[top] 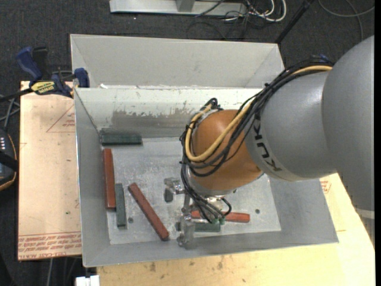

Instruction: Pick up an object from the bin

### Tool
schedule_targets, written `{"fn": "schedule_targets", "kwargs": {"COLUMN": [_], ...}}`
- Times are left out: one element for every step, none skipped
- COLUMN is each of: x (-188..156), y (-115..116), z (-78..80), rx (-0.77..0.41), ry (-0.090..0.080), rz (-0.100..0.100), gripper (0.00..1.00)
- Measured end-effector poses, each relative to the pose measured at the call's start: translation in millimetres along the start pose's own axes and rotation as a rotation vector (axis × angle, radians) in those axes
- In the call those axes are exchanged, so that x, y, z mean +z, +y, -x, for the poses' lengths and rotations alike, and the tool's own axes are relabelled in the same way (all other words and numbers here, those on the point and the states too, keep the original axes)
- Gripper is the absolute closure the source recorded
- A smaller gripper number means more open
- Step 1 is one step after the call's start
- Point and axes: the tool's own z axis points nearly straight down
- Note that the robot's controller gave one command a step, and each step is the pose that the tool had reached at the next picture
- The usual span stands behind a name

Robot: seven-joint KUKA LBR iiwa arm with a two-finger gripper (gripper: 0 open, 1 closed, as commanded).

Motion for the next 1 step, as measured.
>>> {"fn": "schedule_targets", "kwargs": {"x": [30.7], "y": [-53.1], "z": [18.1], "rx": [-0.075], "ry": [-0.004], "rz": [0.002], "gripper": [0.0]}}
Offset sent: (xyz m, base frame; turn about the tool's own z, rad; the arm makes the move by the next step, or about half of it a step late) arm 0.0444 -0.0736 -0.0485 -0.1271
